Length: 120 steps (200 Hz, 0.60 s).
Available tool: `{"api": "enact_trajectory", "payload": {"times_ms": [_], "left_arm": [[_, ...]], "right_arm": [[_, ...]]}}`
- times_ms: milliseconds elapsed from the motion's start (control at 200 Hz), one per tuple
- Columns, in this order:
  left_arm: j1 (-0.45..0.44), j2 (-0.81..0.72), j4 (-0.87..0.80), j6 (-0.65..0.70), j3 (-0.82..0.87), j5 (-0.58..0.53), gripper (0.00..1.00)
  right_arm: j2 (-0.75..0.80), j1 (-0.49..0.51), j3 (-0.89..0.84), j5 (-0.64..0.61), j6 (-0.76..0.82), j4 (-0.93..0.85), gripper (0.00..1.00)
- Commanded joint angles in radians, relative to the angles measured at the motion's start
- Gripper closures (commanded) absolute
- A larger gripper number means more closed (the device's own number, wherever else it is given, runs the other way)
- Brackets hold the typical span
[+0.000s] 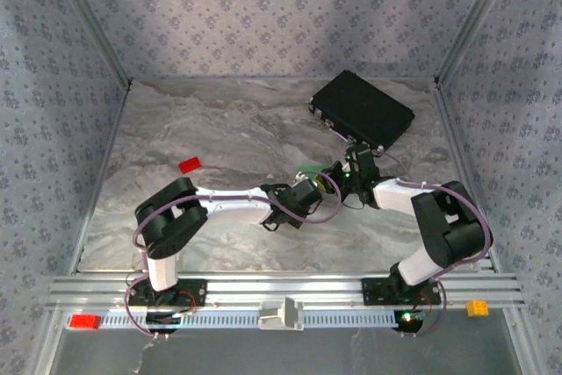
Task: Fold a paper plane with a square sheet of paper (pick it up from the middle)
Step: Fold the wing for the fifth time at the center of the table.
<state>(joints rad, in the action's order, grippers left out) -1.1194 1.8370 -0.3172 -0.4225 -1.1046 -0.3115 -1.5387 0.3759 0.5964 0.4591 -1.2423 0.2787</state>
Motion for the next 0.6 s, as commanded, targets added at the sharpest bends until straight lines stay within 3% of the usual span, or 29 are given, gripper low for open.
{"api": "enact_trajectory", "payload": {"times_ms": [0,185,400,595], "left_arm": [[-0.005,-0.005,-0.007,-0.007,-0.006,-0.014,0.95],[0.005,-0.015,0.023,-0.034,0.017,0.019,1.0],[0.042,-0.041,0.086,-0.074,0.066,0.11,1.0],[0.063,-0.048,0.122,-0.082,0.086,0.17,1.0]], "right_arm": [[0.008,0.003,0.022,-0.01,-0.011,-0.017,1.0],[0.027,-0.002,0.026,-0.019,0.02,-0.045,0.91],[0.072,-0.04,0.057,-0.039,0.129,-0.194,0.7],[0.116,-0.072,0.057,-0.047,0.175,-0.26,0.66]]}}
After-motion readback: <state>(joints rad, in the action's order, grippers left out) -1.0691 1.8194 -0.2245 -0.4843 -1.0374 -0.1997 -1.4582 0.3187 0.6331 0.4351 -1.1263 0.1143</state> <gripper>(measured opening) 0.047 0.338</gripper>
